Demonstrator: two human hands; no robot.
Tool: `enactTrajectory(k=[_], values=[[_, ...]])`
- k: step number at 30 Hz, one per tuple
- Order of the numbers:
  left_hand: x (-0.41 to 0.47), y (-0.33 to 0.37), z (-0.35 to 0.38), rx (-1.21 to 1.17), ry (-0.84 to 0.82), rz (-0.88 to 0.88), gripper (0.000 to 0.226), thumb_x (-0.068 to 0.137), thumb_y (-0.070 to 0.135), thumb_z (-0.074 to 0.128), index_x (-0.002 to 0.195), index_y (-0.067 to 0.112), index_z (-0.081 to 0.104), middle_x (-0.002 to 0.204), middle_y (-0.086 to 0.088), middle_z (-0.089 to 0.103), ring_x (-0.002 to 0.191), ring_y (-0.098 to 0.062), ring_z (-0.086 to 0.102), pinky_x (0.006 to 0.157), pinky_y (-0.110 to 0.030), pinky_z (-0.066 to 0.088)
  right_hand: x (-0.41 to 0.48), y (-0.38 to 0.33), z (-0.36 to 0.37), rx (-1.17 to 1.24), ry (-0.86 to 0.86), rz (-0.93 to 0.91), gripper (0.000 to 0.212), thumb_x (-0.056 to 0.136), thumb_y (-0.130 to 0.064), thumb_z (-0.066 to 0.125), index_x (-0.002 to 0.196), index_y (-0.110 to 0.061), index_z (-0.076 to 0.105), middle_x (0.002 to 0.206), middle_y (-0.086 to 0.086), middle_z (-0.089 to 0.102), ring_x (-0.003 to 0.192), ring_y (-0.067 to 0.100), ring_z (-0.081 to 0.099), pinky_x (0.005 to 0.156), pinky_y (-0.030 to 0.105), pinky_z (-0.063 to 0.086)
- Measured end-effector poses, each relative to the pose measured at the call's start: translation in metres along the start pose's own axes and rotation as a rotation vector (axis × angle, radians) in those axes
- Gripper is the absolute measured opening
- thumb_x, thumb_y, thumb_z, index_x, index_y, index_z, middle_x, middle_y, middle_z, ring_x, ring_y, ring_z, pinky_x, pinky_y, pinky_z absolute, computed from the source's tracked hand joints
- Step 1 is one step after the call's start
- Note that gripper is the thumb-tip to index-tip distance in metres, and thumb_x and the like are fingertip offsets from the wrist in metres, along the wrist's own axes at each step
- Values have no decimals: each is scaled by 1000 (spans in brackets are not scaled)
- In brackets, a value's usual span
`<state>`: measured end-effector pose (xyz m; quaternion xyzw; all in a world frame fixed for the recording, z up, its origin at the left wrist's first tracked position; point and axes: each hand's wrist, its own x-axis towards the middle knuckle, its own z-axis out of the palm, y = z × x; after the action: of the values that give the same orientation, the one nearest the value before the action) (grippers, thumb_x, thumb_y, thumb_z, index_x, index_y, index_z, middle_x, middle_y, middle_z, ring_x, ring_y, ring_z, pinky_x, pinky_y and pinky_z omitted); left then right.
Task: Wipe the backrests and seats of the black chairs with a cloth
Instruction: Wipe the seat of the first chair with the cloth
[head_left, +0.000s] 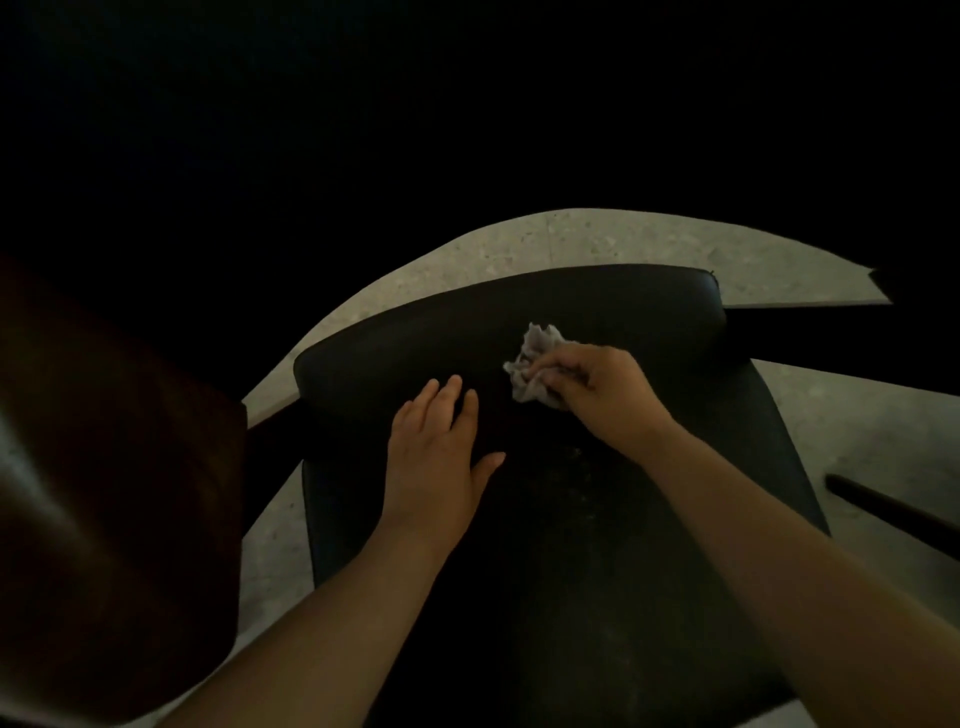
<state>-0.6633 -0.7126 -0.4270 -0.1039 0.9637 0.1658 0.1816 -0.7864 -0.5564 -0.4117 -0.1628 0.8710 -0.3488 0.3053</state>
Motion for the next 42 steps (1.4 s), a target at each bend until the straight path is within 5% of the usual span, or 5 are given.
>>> enactTrajectory(k=[6,16,22,33,42], values=[[1,-1,4,19,-9,4,71,98,56,36,155,22,11,164,-3,1,150,-21,-4,121,-38,1,27,-8,-14,-43,274,-76,21,97,-17,54,111,-24,68,111,-10,64,92,-3,59,85,14,47],[0,1,-1,-23,-11,0,69,98,51,45,154,22,17,163,-3,7,150,-21,1,123,-39,8,-34,7,0,-32,-103,-3,26,95,-16,55,100,-40,63,114,-22,60,108,-8,55,101,21,42],[0,3,-2,26,-29,-9,71,98,54,39,155,22,12,163,-3,4,150,-22,-1,123,-40,7,2,6,-36,-6,393,-45,25,98,-16,52,110,-34,63,118,-4,64,98,2,59,90,20,48],[0,8,-6,13,-23,-20,71,97,49,47,154,20,17,162,-5,9,150,-23,4,123,-41,10,-42,32,0,58,130,10,26,94,-13,54,101,-36,65,114,-19,62,109,-7,57,103,32,47],[-7,38,-7,-34,-112,120,95,91,59,51,154,19,-6,163,-3,-8,149,-23,-12,122,-44,-1,6,48,-39,34,408,80,25,98,-13,51,112,-26,67,123,1,63,109,10,59,101,33,48]])
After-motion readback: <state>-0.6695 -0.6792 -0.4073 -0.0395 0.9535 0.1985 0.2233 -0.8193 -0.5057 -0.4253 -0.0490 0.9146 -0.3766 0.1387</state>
